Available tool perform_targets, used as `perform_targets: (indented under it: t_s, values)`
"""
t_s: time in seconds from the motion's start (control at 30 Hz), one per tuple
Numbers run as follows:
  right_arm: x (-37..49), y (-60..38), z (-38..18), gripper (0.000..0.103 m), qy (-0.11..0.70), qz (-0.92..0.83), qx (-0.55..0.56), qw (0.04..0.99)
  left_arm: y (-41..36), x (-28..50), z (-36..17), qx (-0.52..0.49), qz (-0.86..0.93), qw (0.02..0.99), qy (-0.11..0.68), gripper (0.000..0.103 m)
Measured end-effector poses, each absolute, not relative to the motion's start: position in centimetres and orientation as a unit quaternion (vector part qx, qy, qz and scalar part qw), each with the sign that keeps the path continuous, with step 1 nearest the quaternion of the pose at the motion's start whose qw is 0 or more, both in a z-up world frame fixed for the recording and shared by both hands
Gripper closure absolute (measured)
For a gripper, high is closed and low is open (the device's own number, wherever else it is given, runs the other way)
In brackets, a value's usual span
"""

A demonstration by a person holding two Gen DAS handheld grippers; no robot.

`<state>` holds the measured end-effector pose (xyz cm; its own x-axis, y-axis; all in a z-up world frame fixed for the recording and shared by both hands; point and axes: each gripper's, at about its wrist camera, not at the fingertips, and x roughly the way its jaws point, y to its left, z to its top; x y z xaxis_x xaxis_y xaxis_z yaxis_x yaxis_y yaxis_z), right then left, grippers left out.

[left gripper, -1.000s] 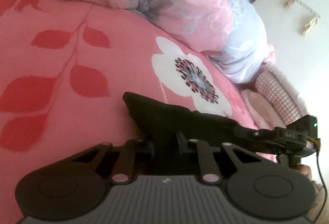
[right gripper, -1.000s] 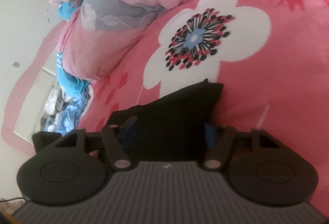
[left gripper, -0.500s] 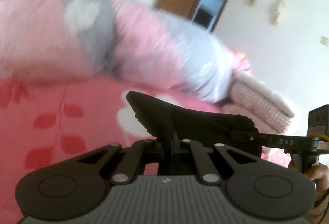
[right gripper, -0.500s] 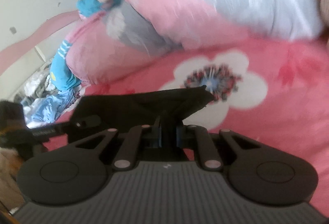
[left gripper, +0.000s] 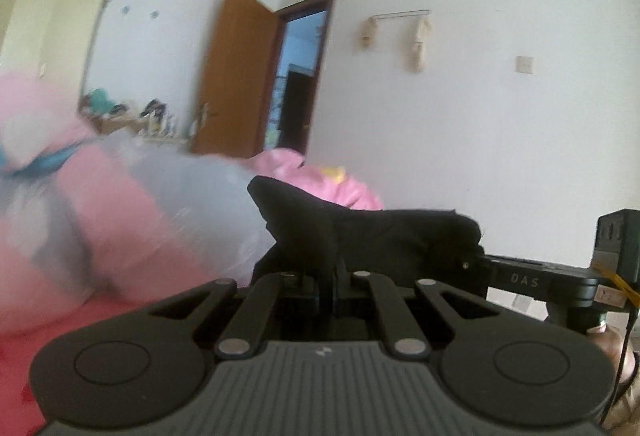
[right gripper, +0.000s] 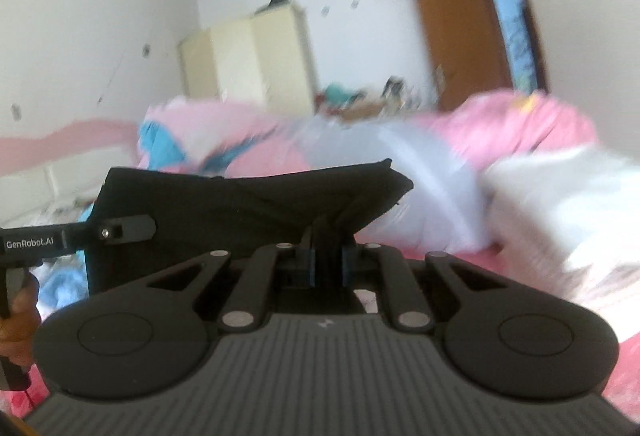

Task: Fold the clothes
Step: 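Lift the folded black T-shirt up off the bedspread with both tools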

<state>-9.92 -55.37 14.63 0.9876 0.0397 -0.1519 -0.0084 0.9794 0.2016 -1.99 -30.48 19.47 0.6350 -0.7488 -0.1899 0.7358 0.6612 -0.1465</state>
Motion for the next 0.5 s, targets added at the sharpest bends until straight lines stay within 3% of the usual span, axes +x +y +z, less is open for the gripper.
perform_targets:
  t_s: [0.27,0.5]
  values:
    - [-12.7,-63.9,23.7,0.094,-0.004,-0.098,0.032,0.995,-42.7,-1.8,26.5,-0.013,-0.468,0.882,0.044,0.097]
    - [-12.3,-72.6,29.3,0.094,-0.043,-0.19,-0.008,0.981,-53.1,-0.7,28.8,-0.011,-0.502,0.865,0.007,0.097]
